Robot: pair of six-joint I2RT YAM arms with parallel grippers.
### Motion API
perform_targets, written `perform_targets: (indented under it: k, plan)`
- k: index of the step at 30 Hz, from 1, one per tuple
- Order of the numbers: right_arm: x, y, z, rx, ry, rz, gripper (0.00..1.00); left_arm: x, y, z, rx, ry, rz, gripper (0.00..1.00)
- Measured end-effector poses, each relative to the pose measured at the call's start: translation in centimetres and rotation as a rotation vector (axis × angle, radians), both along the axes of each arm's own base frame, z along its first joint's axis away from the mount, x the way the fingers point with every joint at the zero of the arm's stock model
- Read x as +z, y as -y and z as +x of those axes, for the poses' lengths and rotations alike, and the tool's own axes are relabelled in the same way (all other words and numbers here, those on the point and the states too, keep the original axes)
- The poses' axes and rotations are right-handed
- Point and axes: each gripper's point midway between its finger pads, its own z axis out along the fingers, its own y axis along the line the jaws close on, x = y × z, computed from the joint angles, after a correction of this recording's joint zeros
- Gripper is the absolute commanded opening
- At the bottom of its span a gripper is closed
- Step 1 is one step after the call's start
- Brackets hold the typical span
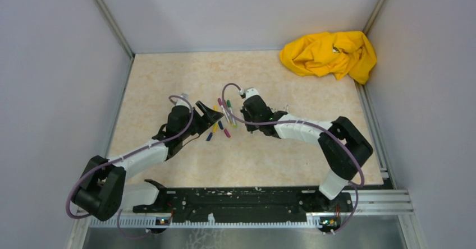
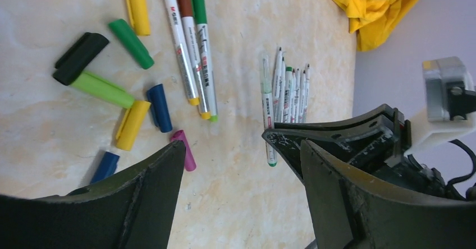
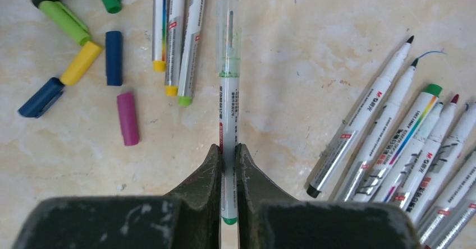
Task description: Open the pen caps
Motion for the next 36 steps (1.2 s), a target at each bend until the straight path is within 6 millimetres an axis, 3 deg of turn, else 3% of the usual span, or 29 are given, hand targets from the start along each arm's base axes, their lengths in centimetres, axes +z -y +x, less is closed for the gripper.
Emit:
perform_targets:
  k: [7, 19, 20, 25, 32, 36]
  plan:
    - [2.7, 0.4, -2.1, 0.013, 0.053, 0.101, 0.00, 0.1, 2.2, -0.9, -0.060, 0.006, -0.029, 0.83]
    - [4.0, -2.1, -7.3, 0.118, 0.070, 0.184, 0.00, 0.2, 5.4, -1.2, -0.117, -0.022, -0.053, 0.88]
    - [4.1, -2.2, -7.5, 0.122, 0.072, 0.188, 0.00, 0.2, 5.4, -1.2, -0.118, -0.023, -0.053, 0.97]
    - [4.7, -2.7, -8.3, 0.135, 0.083, 0.211, 0.00, -0.1, 5.8, -1.1, -0.116, -0.039, -0.055, 0.99]
    - [4.9, -3.2, -9.0, 0.153, 0.085, 0.221, 0.00, -0.1, 5.9, -0.9, -0.109, -0.046, -0.056, 0.88]
    - [4.9, -3.5, -9.3, 0.158, 0.083, 0.225, 0.00, -0.1, 6.0, -0.9, -0.107, -0.049, -0.061, 0.62]
